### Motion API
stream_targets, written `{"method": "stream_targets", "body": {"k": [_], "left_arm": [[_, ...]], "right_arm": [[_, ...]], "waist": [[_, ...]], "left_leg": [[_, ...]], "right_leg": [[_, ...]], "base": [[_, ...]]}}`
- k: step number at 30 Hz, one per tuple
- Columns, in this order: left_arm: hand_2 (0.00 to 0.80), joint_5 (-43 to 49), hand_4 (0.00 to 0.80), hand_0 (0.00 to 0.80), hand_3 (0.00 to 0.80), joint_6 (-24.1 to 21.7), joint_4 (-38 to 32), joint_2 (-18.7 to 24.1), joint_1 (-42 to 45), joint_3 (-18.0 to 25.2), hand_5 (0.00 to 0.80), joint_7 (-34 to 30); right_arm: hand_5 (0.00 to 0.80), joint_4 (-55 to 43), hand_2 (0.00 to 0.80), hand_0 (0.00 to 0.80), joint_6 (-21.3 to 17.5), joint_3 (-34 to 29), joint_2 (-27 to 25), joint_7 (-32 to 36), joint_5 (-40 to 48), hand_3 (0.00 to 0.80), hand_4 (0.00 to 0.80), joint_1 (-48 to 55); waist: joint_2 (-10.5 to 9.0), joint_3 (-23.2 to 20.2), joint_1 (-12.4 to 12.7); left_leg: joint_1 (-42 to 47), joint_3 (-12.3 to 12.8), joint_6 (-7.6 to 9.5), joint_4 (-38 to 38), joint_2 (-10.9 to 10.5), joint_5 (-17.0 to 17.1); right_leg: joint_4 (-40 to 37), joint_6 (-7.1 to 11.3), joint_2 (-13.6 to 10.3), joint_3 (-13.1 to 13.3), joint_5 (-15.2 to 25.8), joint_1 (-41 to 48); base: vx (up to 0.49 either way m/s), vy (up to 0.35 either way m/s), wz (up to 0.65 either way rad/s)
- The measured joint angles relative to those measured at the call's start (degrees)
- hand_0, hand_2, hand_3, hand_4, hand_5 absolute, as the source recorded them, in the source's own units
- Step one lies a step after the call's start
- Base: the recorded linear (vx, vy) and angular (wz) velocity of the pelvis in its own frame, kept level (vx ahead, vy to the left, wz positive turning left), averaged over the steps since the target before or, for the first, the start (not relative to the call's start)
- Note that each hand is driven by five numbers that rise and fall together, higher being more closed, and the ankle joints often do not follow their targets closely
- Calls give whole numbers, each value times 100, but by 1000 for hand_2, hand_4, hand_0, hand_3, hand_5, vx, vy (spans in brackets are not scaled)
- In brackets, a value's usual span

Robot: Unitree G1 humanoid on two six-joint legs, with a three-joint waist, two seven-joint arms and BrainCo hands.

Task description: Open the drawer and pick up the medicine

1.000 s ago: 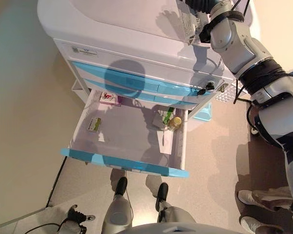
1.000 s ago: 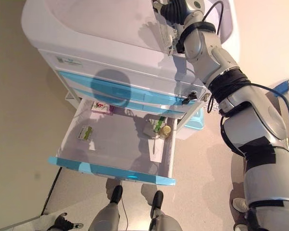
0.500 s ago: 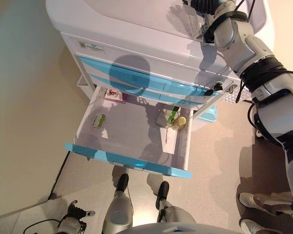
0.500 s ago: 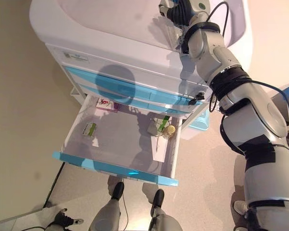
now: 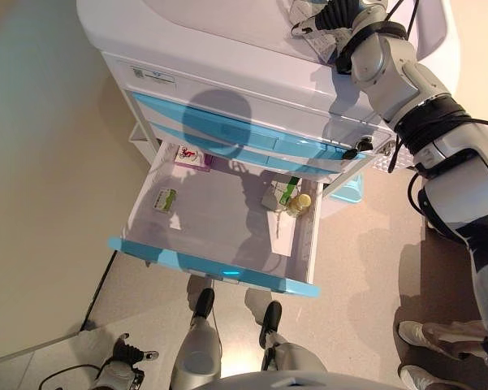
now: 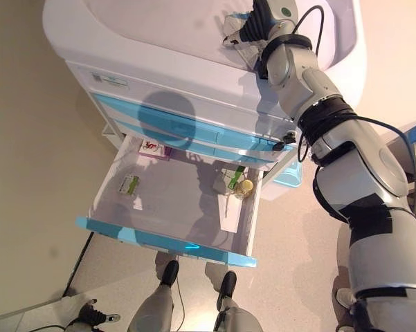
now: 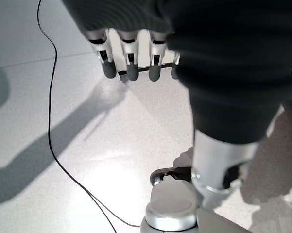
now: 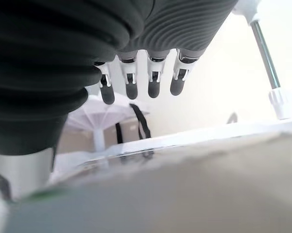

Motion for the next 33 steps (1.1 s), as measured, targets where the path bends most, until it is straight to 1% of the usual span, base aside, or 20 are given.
{"method": "stream_targets", "body": {"k": [14,20,21,22,26,30,31,32,33], "left_arm": [[0,0,0,0,0,1,0,17,-10,4,0,-2],[0,1,0,0,0,4,-2,44,-51,20,0,-11],[0,1,0,0,0,5,-2,46,-54,27,0,-14],[0,2,0,0,0,4,-8,57,-57,30,0,-28],[0,2,0,0,0,9,-9,61,-55,32,0,-57],[0,6,0,0,0,21,-15,59,-6,36,0,-88],[0,9,0,0,0,39,-16,59,-13,44,0,-99],[0,10,0,0,0,49,-15,58,1,44,0,-110],[0,17,0,0,0,66,-16,55,1,44,0,-133]], "right_arm": [[0,-3,0,0,3,-13,-18,-1,3,0,0,0],[0,-89,0,0,23,-71,-231,-3,14,0,0,4],[0,-105,0,0,35,-135,-260,-12,24,0,0,2],[0,-266,0,0,40,-331,-340,-12,34,0,0,30],[0,-520,0,0,36,-535,-484,-69,78,0,0,29],[0,-842,0,0,34,-583,-616,-65,108,0,0,50],[0,-1058,0,0,32,-643,-723,-60,128,0,0,102],[0,-1158,0,0,29,-733,-735,-64,129,0,0,148],[0,-1224,0,0,27,-744,-769,-63,130,0,0,167]], "waist": [[6,4,-13],[21,14,-17],[40,26,-23],[60,38,-26],[126,67,-56],[202,63,-199],[233,52,-251],[259,40,-227],[282,31,-289]], "left_leg": [[5,2,-1,1,0,3],[51,14,-1,0,0,5],[111,24,-1,-7,0,5],[162,47,-1,-15,0,5],[322,97,0,-38,7,4],[433,175,5,-50,9,7],[506,236,7,-75,15,9],[528,239,10,-83,16,11],[572,250,12,-95,16,13]], "right_leg": [[0,0,-1,0,0,1],[0,-1,-3,3,1,41],[0,-1,-5,9,0,90],[0,-1,-6,28,1,126],[-1,-8,-4,85,6,242],[-1,-23,-7,141,26,322],[-1,-25,-3,204,37,341],[0,-25,-2,210,38,364],[-1,-24,-3,222,38,391]], "base": [[0,0,0],[0,0,0],[-25,10,-5],[-21,9,-7],[-13,6,-8],[-17,10,-10],[-23,1,-13],[-19,1,-13],[-18,-4,-8]]}}
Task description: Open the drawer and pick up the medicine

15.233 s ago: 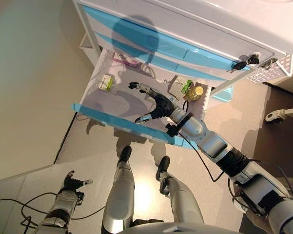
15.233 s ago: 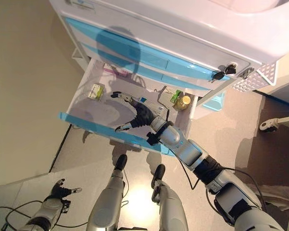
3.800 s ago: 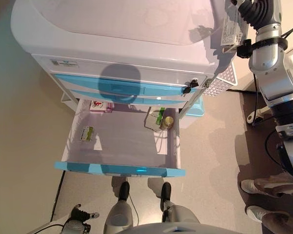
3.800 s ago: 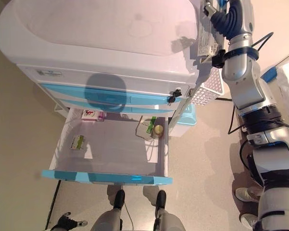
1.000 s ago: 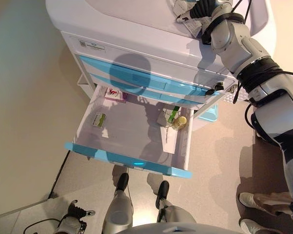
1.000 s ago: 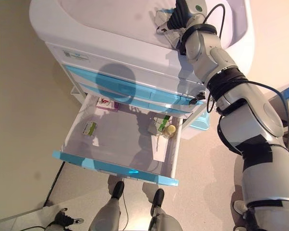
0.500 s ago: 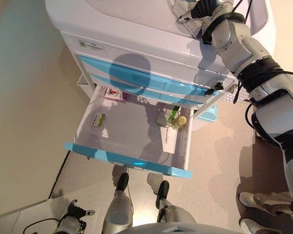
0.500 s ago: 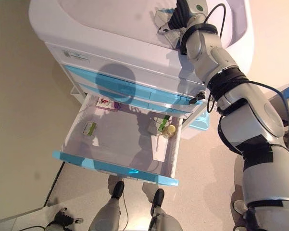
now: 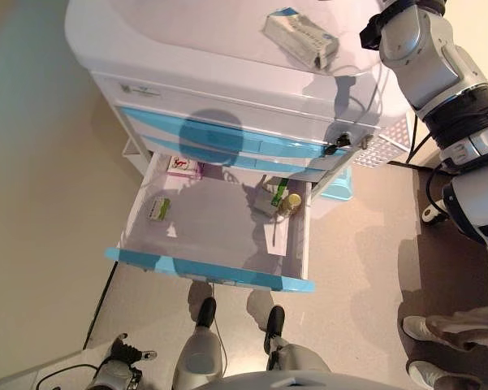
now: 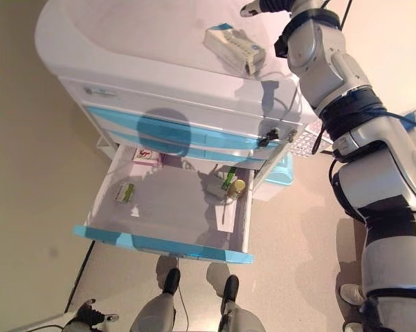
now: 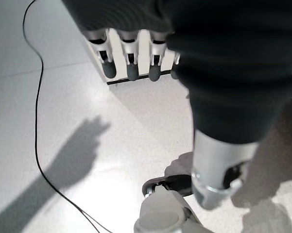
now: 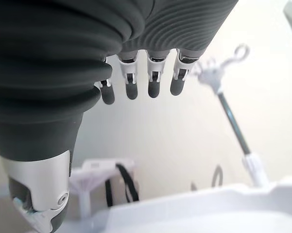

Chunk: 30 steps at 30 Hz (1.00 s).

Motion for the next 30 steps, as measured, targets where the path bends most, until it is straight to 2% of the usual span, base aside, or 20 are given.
{"method": "stream_targets", "body": {"k": [5,6,11,15,16,19,21,22,24,25,27,28,30], "left_arm": [[0,40,0,0,0,48,-1,-54,-9,-2,0,-54],[0,43,0,0,0,51,-19,-80,-6,3,0,-65],[0,53,0,0,0,72,1,-151,91,11,0,-138],[0,82,0,0,0,108,4,-225,155,70,0,-175],[0,112,0,0,0,152,3,-259,172,211,0,-186],[0,215,0,0,0,178,-2,-288,248,259,0,-204],[0,216,0,0,0,190,-10,-294,264,268,0,-213],[0,216,0,0,0,185,-30,-301,293,266,0,-215],[0,219,0,0,0,200,-30,-328,333,266,0,-221],[0,242,0,0,0,207,-41,-357,340,266,0,-238],[0,253,0,0,0,209,-95,-389,352,268,0,-257],[0,255,0,0,0,220,-164,-449,387,299,0,-274],[0,254,0,0,0,220,-235,-523,447,393,0,-282]], "right_arm": [[0,-231,0,0,-16,-176,-279,0,8,0,0,295],[0,-265,0,0,-22,-199,-362,3,18,0,0,422],[0,-441,0,0,-30,-465,-549,7,125,0,0,950],[0,-681,0,0,-33,-986,-759,3,205,0,0,1550],[0,-864,0,0,-37,-1352,-820,-2,229,0,0,1935],[0,-1055,0,0,-17,-1740,-854,0,348,0,0,2659],[0,-1142,0,0,-17,-1933,-850,2,395,0,0,2924],[0,-1239,0,0,-19,-2228,-811,-4,453,0,0,3286],[0,-1300,0,0,-9,-2371,-801,-1,454,0,0,3662],[0,-1394,0,0,-11,-2693,-785,-4,454,0,0,4036],[0,-1417,0,0,6,-2830,-759,-7,458,0,0,4300],[0,-1575,0,0,5,-3138,-695,-8,459,0,0,4731],[0,-1650,0,0,3,-3196,-605,-7,462,0,0,5034]], "waist": [[156,-126,-114],[190,-183,-222],[296,-362,-303],[327,-541,-385],[338,-615,-374],[383,-701,-423],[404,-725,-529],[410,-739,-520],[427,-763,-529],[438,-775,-540],[454,-789,-549],[470,-797,-533],[504,-827,-558]], "left_leg": [[124,109,3,-29,15,0],[147,119,3,-33,23,0],[343,172,7,-132,46,3],[449,241,10,-185,58,4],[490,245,13,-209,60,7],[658,262,19,-269,64,6],[665,275,20,-282,67,6],[710,274,23,-323,76,11],[746,279,26,-332,77,10],[760,287,32,-344,83,13],[785,287,37,-359,82,18],[836,284,37,-367,85,16],[847,286,40,-368,84,12]], "right_leg": [[0,0,8,94,20,64],[0,0,14,104,21,82],[-1,9,32,166,9,199],[-1,33,38,201,-14,251],[-1,28,41,202,-15,283],[-3,46,39,213,-47,414],[-9,52,35,210,-54,414],[-7,51,43,206,-54,443],[-10,50,42,212,-56,472],[-13,49,41,213,-56,476],[-13,50,41,214,-57,490],[-19,50,41,216,-67,538],[-22,55,38,216,-74,545]], "base": [[-17,-20,-10],[-8,-34,-2],[18,-19,-7],[28,-12,-6],[36,-10,-3],[38,-10,-3],[20,-5,-1],[0,0,0],[39,-5,-1],[50,0,-1],[16,1,-1],[0,0,0],[0,0,0]]}}
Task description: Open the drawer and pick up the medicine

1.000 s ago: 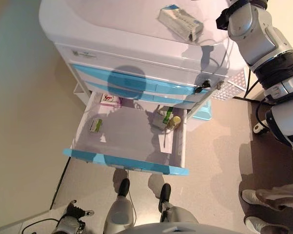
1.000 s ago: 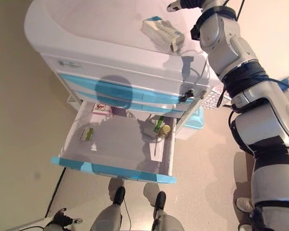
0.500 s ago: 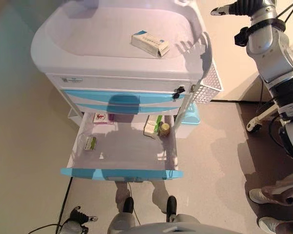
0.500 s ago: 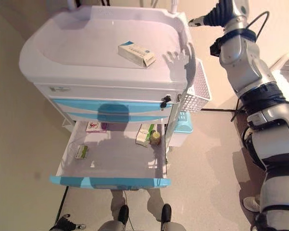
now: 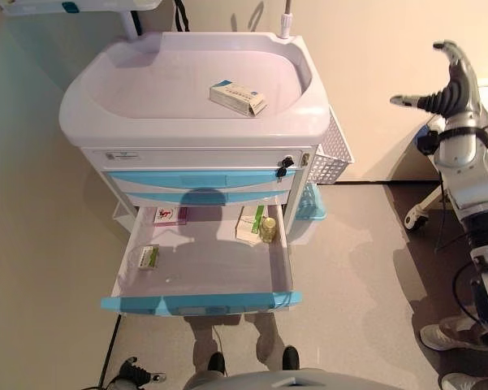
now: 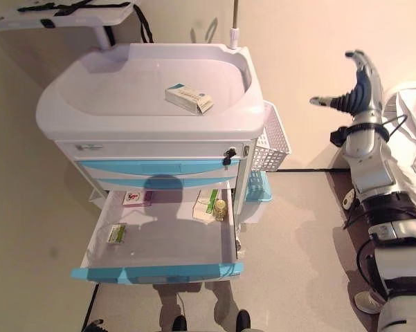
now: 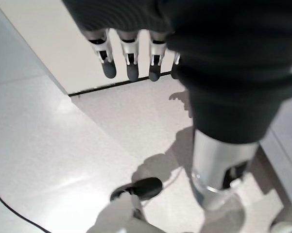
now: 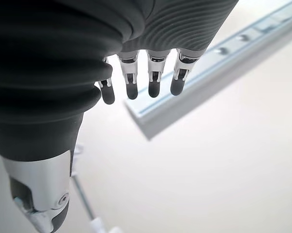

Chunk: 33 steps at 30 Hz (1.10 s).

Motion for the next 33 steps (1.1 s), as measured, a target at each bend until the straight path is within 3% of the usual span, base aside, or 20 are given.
{"method": "stream_targets", "body": {"k": [3,12,18,23,28,33], "left_arm": [[0,0,0,0,0,2,-23,-86,4,63,0,-5],[0,0,0,0,0,-11,-418,-148,43,104,0,-56],[0,-2,0,0,0,-51,-691,-147,31,114,0,-145],[0,4,0,0,0,-56,-724,-137,51,97,0,-292],[0,4,0,0,0,-71,-862,-95,50,98,0,-435],[0,5,0,0,0,-61,-867,-68,70,100,0,-554]], "right_arm": [[0,-71,0,0,-7,-112,133,5,28,0,0,387],[0,-457,0,0,-55,-843,693,105,56,0,0,1940],[0,-362,0,0,-87,-896,1107,433,472,0,0,2631],[0,520,0,0,-225,-1046,1582,806,986,0,0,3120],[0,1582,0,0,-151,-1056,1681,1021,1187,0,0,3480],[0,1996,0,0,-154,-1061,1749,1206,1236,0,0,3773]], "waist": [[61,-38,-114],[182,-114,-126],[237,-124,-142],[277,-152,-276],[319,-169,-288],[357,-190,-377]], "left_leg": [[0,2,21,-1,19,-12],[107,10,26,-5,30,-38],[209,12,21,-6,45,-50],[313,11,29,-11,38,-81],[379,13,27,-11,45,-91],[406,19,28,-26,49,-118]], "right_leg": [[-7,1,-1,2,0,0],[-10,-4,-4,5,-31,96],[-11,-8,-9,6,-45,201],[-11,-11,-23,-1,-82,286],[-11,0,-17,3,-94,368],[-12,-2,-15,7,-109,384]], "base": [[10,0,1],[10,0,0],[0,0,0],[12,5,3],[0,0,0],[0,0,0]]}}
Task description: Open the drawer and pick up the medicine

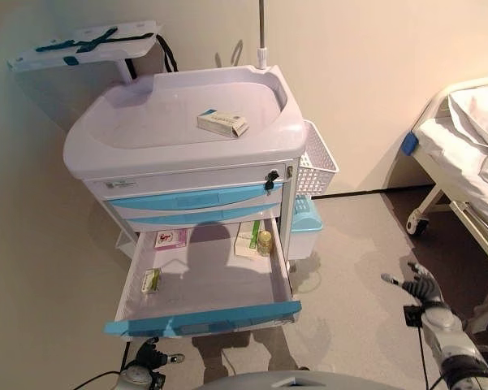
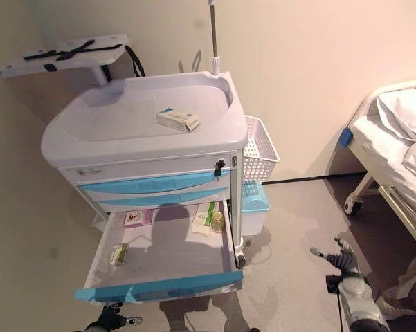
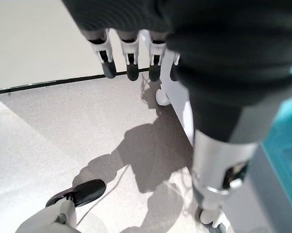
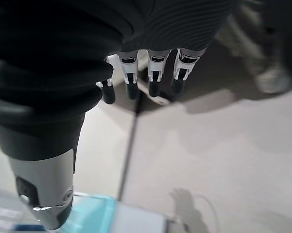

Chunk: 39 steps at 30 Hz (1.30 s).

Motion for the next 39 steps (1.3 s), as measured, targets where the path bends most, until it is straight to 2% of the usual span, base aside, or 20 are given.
{"method": "stream_targets", "body": {"k": [8,13,17,22,33,36,39], "left_arm": [[0,5,0,0,0,-27,-4,28,26,-12,0,-122],[0,233,0,0,0,-114,-18,172,16,-292,0,-261],[0,234,0,0,0,-114,-20,179,3,-311,0,-357],[0,479,0,0,0,-154,-51,230,-88,-789,0,-535],[0,680,0,0,0,-229,-249,319,-246,-1307,0,-878],[0,687,0,0,0,-232,-307,386,-412,-1655,0,-916],[0,776,0,0,0,-232,-448,415,-511,-1707,0,-956]], "right_arm": [[0,866,0,0,21,2,136,189,-3,0,0,82],[0,1405,0,0,11,5,173,296,-6,0,0,106],[0,1623,0,0,-3,25,247,350,-12,0,0,153],[0,2140,0,0,4,58,330,441,-30,0,0,127],[0,2195,0,0,18,305,332,569,-75,0,0,100],[0,2193,0,0,11,402,327,570,-76,0,0,25],[0,2188,0,0,8,493,330,587,-77,0,0,-25]], "waist": [[24,-2,-39],[25,-1,-38],[31,2,-43],[32,4,-43],[21,30,-55],[20,146,-59],[3,288,-67]], "left_leg": [[4,0,-3,-2,1,-2],[4,-1,-3,-1,2,-2],[4,-1,-3,-3,0,-2],[-3,-3,-3,-3,-1,-3],[-101,3,-14,-4,-7,-9],[-178,35,-8,6,-20,-4],[-251,92,19,20,-34,15]], "right_leg": [[0,-3,2,23,-2,-5],[0,-3,3,25,-2,-3],[0,-5,0,25,-3,-4],[0,-6,-1,25,-4,-10],[0,-31,-5,43,-17,-114],[1,-18,-12,86,4,-215],[2,21,-10,138,51,-316]], "base": [[0,0,0],[0,0,0],[0,0,0],[0,0,0],[-3,1,0],[-19,4,-4],[-56,13,-10]]}}
